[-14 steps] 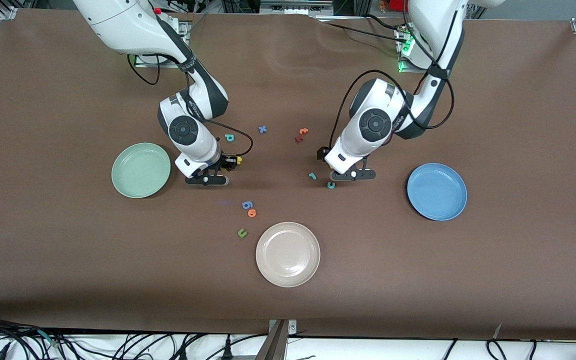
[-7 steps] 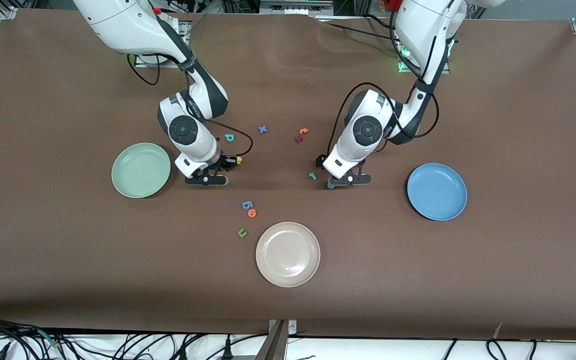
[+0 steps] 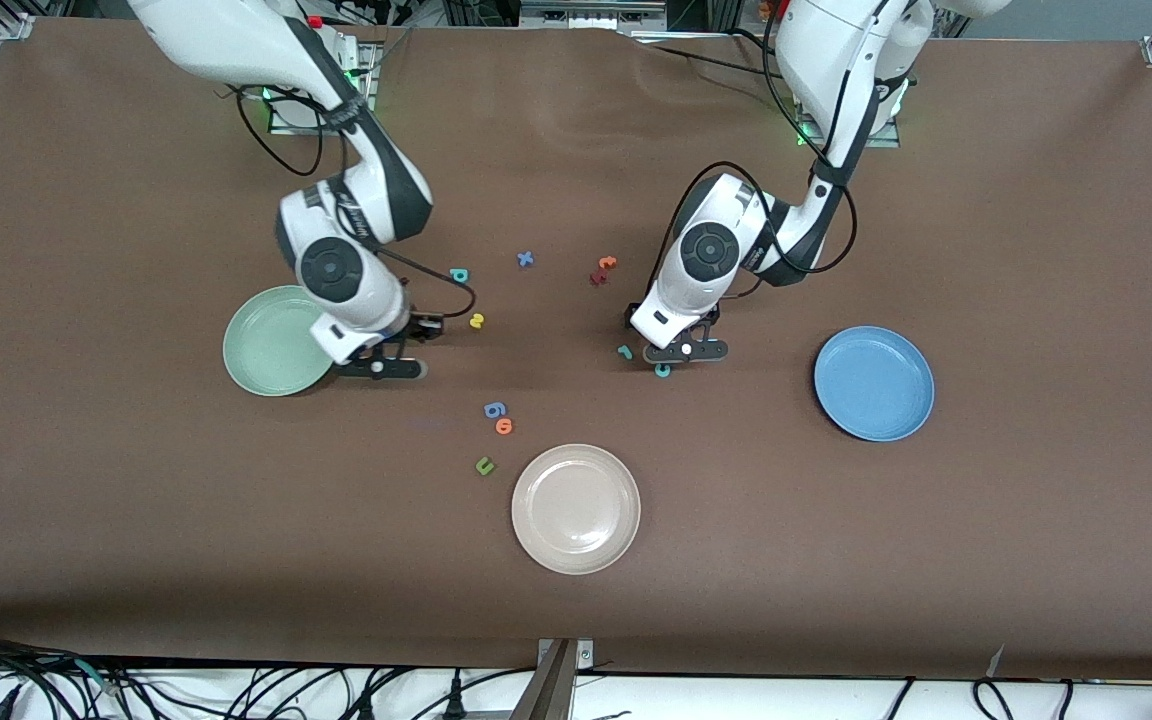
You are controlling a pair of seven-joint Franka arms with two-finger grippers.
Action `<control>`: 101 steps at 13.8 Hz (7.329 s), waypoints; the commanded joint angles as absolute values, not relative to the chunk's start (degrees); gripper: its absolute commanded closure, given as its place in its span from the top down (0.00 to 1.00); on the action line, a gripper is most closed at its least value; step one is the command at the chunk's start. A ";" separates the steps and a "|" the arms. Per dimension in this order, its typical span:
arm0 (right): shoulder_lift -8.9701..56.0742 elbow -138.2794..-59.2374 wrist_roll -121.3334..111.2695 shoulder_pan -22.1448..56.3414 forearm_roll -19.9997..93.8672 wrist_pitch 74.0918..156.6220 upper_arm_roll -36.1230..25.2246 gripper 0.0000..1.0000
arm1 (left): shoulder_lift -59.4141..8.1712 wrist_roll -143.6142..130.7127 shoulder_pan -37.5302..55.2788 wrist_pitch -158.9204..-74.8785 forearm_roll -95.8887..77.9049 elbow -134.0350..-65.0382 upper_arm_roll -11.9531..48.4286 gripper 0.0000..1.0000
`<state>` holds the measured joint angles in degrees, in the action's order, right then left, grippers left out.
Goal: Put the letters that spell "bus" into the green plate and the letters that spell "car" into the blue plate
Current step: 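Drop the yellow u on the green plate while the left gripper grasps a yellow letter, then place the yellow letter on the blue plate while the right gripper reaches letters, then grasp the yellow 2 with the right gripper while the left gripper grasps teal c, then drop the yellow 2 on the green plate while the left gripper lifts teal c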
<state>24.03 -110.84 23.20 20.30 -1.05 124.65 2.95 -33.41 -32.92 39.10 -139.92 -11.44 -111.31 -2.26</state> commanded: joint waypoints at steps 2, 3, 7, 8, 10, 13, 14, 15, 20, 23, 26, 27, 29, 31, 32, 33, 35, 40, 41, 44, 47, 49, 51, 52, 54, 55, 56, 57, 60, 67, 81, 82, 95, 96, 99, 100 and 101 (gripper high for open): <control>21.36 -109.07 11.36 20.13 -1.05 116.99 -4.81 0.08 | -34.01 -34.37 39.73 -140.36 -9.93 -111.01 -2.99 0.73; 21.44 -109.16 9.68 20.13 -1.05 116.55 -7.27 0.09 | -34.19 -34.37 39.73 -140.36 -9.93 -111.01 -2.99 0.69; 23.11 -111.44 3.45 19.25 -0.97 117.60 -13.08 0.08 | -34.19 -34.37 39.81 -140.27 -9.23 -111.01 -2.99 0.52; 23.46 -111.71 1.08 18.03 -0.88 117.60 -13.53 0.08 | -34.19 -34.37 39.81 -140.19 -9.23 -111.01 -2.99 0.48; 24.95 -112.32 -2.71 14.78 -0.44 118.38 -13.54 0.09 | -34.19 -34.45 39.81 -140.10 -9.14 -111.01 -2.99 0.44; 27.77 -113.90 -6.76 12.40 -0.18 123.38 -13.45 0.09 | -34.19 -35.15 39.81 -140.01 -9.14 -111.01 -2.99 0.32; 28.30 -114.60 -7.29 12.22 0.09 124.88 -13.45 0.10 | -34.19 -35.16 39.81 -140.01 -9.14 -111.01 -2.99 0.30; 28.82 -114.70 -7.38 12.22 0.70 124.98 -13.45 0.10 | -34.19 -35.16 39.81 -140.01 -9.14 -111.01 -2.99 0.27; 28.92 -115.05 -7.56 12.22 0.97 124.63 -13.36 0.27 | -34.19 -35.16 39.81 -139.57 -9.14 -111.01 -2.99 0.20; 28.48 -114.96 -7.47 12.22 1.31 124.28 -13.27 0.98 | -33.49 -34.63 38.85 -132.41 -9.14 -107.86 -3.77 0.17; 26.55 -114.35 -6.59 12.48 1.41 122.18 -12.75 0.98 | -33.49 -31.13 36.31 -116.94 -5.82 -99.43 -5.01 0.16; 25.67 -114.00 -5.98 12.48 1.41 121.04 -11.96 0.98 | -33.49 -29.03 34.99 -114.55 -5.28 -98.62 -4.92 0.16; 24.18 -113.03 -4.49 12.57 1.41 118.31 -11.08 0.99 | -32.70 -24.37 31.31 -113.38 -5.27 -98.70 -5.01 0.15; 22.86 -112.68 -1.51 12.57 3.24 116.73 -9.24 0.99 | -31.65 -17.44 26.74 -111.45 -5.19 -98.79 -5.01 0.15; 21.98 -112.59 1.38 12.57 4.73 116.20 -7.49 0.99 | -30.68 -14.01 24.11 -111.27 -4.75 -99.22 -5.01 0.15; 21.28 -112.59 5.41 12.66 5.53 116.19 -5.21 0.99 | -29.98 -11.19 21.47 -111.10 -4.75 -99.40 -4.92 0.15; 20.74 -111.37 16.29 12.66 5.54 116.28 0.23 0.99 | -29.36 -4.08 16.81 -110.57 -4.48 -99.40 -4.92 0.15; 22.76 -108.63 40.92 19.13 5.36 120.04 5.98 0.98 | -29.71 3.94 10.82 -111.35 -1.68 -99.93 -4.92 0.15; 23.81 -108.63 44.79 20.99 5.36 121.80 5.98 0.98 | -29.88 4.91 10.20 -111.88 -1.67 -99.93 -4.92 0.15; 27.41 -108.63 55.86 25.04 5.36 128.47 5.98 0.98 | -29.97 5.19 10.11 -114.34 -1.58 -101.68 -4.92 0.27; 30.66 -108.63 62.57 27.59 5.27 134.37 5.98 0.98 | -30.32 8.42 9.58 -113.91 -1.67 -101.34 -4.92 1.00; 32.16 -108.89 62.75 28.30 5.45 136.13 5.98 0.98 | -30.24 8.53 9.40 -113.64 -1.67 -100.90 -4.92 1.00; 33.22 -109.07 62.75 29.09 5.45 136.23 5.89 0.91 | -29.97 7.39 10.10 -113.64 -2.37 -100.46 -4.66 1.00; 33.31 -109.33 62.75 29.09 5.36 136.23 5.89 0.85 | -29.88 6.25 10.37 -113.56 -2.63 -99.76 -3.79 1.00; 33.31 -110.12 62.75 29.18 5.45 136.14 5.89 0.71 | -30.06 0.04 10.63 -113.64 -3.86 -98.09 1.56 1.00; 33.05 -110.56 62.75 29.27 5.36 136.14 5.89 0.65 | -30.41 -4.52 11.07 -113.90 -3.87 -97.04 3.32 1.00; 32.70 -111.18 62.75 29.27 5.36 136.14 5.89 0.59 | -30.93 -8.66 12.03 -114.34 -3.87 -96.51 4.91 1.00; 32.52 -111.44 62.75 29.27 5.36 136.14 5.89 0.57 | -31.46 -12.79 13.26 -114.35 -3.95 -95.55 5.62 1.00; 29.98 -114.07 62.67 29.18 5.36 136.40 5.89 0.56 | -32.78 -20.28 18.09 -118.36 -7.11 -94.04 5.80 1.00; 29.44 -119.09 62.67 29.18 5.54 145.99 5.98 0.53 | -39.28 -26.89 25.48 -129.99 -6.68 -93.96 5.54 1.00; 25.50 -110.59 55.49 29.09 4.39 124.32 1.69 0.02 | -42.63 -32.25 28.21 -133.24 -1.93 -94.39 5.54 0.71; 24.53 -109.26 52.94 29.09 4.39 120.01 0.02 0.02 | -42.63 -32.26 28.21 -133.24 -2.02 -94.39 5.54 0.68; 27.85 -110.74 9.68 22.25 5.36 117.50 -16.96 0.02 | -43.59 -33.66 28.21 -133.24 -1.93 -94.04 5.36 0.31; 28.56 -111.44 8.62 21.71 5.36 118.99 -16.96 0.02 | -43.59 -34.01 28.21 -133.24 -1.93 -94.04 5.36 0.26; 29.53 -112.59 6.68 21.18 5.36 121.29 -16.96 0.05 | -43.59 -34.36 28.21 -133.24 -1.93 -94.04 5.36 0.21; 29.53 -112.59 6.68 21.18 5.36 121.29 -16.96 0.14 | -43.59 -34.37 28.21 -133.24 -1.93 -94.04 5.36 0.19; 29.53 -112.59 6.68 21.18 5.45 121.20 -16.88 0.44 | -43.42 -34.28 28.04 -133.07 -1.93 -94.04 5.36 0.17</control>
<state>30.33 -111.94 8.08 21.17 4.56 120.81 -17.01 -42.30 -32.77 27.70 -133.14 -3.92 -95.12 5.65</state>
